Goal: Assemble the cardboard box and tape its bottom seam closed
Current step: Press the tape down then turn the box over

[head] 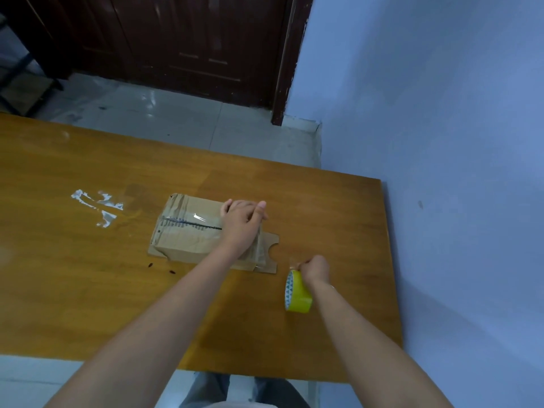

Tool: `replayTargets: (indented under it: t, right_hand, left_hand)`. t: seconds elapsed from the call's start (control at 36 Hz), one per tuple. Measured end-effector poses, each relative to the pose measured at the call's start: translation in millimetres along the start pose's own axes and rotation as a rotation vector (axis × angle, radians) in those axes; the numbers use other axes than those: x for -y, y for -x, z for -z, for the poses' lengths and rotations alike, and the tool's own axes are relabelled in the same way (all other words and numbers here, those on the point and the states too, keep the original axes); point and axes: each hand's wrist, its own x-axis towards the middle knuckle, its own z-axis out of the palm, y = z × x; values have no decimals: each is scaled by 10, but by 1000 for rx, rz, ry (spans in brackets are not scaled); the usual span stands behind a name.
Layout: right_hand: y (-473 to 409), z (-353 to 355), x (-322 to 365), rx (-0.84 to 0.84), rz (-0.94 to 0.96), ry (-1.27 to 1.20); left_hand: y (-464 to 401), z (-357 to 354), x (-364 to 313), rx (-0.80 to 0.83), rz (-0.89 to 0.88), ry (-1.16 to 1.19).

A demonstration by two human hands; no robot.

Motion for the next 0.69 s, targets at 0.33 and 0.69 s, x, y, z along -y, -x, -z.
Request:
replayTargets:
  t: [0.33,0.69]
  right_hand:
    - [-230,7,66,-73,2,-36]
    - [-347,75,169,-68,100,-42]
  left_hand:
    - [11,-33,34,-24,0,-20]
    - [-11,-73,49,-46,3,-27]
